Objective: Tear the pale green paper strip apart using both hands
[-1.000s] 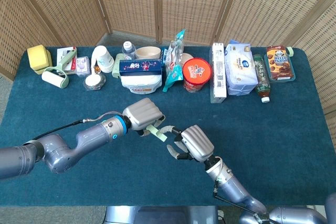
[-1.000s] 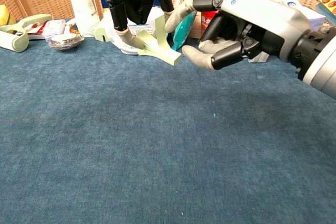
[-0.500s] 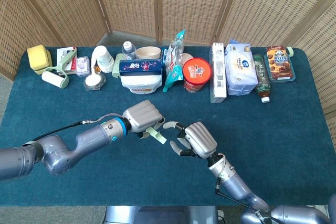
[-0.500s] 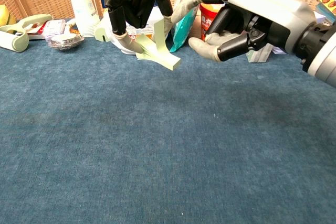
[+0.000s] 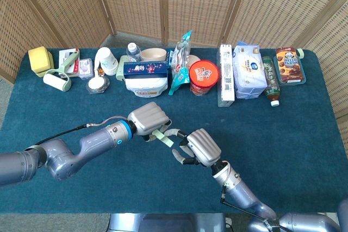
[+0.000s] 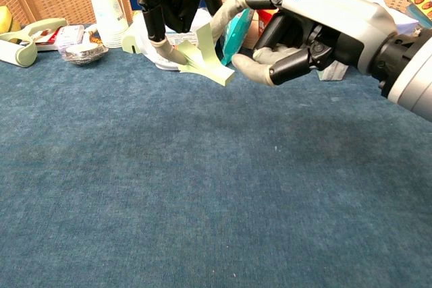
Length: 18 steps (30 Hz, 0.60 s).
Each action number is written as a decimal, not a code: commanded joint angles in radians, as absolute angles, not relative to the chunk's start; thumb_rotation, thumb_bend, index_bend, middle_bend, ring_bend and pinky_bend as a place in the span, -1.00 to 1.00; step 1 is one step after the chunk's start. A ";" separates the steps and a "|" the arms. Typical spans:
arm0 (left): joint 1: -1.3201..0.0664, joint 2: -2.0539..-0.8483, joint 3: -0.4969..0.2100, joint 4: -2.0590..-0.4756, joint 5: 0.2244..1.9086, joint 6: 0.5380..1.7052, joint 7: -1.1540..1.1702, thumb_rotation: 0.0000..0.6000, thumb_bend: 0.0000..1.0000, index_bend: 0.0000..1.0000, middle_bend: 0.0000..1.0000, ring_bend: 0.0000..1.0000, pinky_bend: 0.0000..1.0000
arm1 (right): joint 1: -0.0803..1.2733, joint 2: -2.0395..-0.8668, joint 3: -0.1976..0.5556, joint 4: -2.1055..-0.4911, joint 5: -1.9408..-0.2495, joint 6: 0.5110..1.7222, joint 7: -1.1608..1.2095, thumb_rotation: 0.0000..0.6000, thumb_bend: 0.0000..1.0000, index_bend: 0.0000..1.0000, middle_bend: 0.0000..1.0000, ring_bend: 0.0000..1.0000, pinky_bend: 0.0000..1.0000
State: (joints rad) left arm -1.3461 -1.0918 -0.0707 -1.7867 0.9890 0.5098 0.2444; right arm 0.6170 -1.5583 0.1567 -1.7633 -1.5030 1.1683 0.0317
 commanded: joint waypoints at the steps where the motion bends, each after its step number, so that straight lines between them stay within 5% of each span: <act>1: -1.346 -1.094 -0.071 -1.785 0.989 0.512 0.245 1.00 -0.09 0.32 1.00 1.00 1.00 | 0.618 -1.560 0.156 -1.768 -1.503 1.167 0.027 0.78 -0.05 -0.44 1.00 1.00 0.94; 18: -1.333 -1.081 -0.071 -1.800 0.999 0.522 0.242 1.00 -0.09 0.32 1.00 1.00 1.00 | 0.612 -1.563 0.144 -1.771 -1.508 1.171 0.022 0.78 -0.05 -0.44 1.00 1.00 0.93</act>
